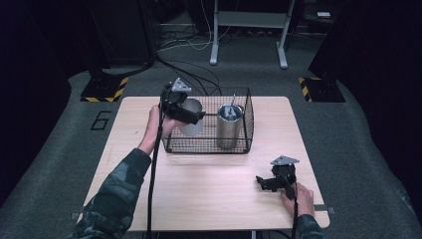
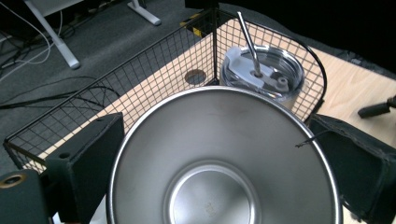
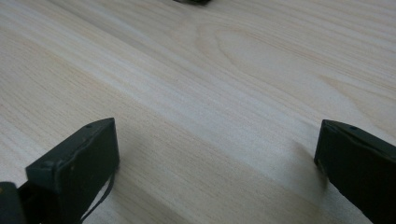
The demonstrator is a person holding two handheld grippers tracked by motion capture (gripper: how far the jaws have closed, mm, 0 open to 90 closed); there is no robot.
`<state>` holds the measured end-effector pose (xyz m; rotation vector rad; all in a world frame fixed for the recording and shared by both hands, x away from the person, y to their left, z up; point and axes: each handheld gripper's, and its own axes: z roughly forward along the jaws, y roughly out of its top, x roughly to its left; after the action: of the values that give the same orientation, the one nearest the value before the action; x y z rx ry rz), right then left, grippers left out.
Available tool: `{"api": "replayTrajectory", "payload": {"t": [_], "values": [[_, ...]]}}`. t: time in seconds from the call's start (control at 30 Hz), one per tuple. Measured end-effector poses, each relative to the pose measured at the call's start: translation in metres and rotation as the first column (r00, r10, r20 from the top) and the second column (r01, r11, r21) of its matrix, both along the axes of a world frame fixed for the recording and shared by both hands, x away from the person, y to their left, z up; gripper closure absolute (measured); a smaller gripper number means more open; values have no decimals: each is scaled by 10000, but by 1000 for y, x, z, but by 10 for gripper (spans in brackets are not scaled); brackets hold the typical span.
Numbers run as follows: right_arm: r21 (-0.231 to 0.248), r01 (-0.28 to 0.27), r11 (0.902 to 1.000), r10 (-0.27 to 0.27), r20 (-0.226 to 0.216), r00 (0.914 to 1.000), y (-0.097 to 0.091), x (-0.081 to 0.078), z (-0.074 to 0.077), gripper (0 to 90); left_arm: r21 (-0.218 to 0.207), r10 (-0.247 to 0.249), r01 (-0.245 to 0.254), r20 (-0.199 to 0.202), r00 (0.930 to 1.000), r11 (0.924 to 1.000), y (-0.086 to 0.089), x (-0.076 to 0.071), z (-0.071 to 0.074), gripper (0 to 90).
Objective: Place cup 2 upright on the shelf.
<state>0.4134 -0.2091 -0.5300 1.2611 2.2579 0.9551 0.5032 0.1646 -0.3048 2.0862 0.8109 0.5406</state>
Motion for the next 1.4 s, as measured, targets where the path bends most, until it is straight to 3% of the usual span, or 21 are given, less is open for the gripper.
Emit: {"api": "replayTrajectory", "payload": {"t": [0.2,0.5,0.83,1.4], "values": [[-1,1,10000,-1,4,10000,0,0,0,0,-46,234,-235,-155,9996,9997,-5,14,-2,66],[5,7,10000,-7,7,10000,0,0,0,0,369,399,-387,-311,9987,9986,-11,30,-8,66],[14,19,10000,-19,-37,10000,0,0,0,0,287,682,-662,-738,9949,9974,-16,49,-17,66],[16,19,10000,-19,-37,10000,0,0,0,0,529,859,-798,-1254,9884,9954,-27,66,-38,65]]}}
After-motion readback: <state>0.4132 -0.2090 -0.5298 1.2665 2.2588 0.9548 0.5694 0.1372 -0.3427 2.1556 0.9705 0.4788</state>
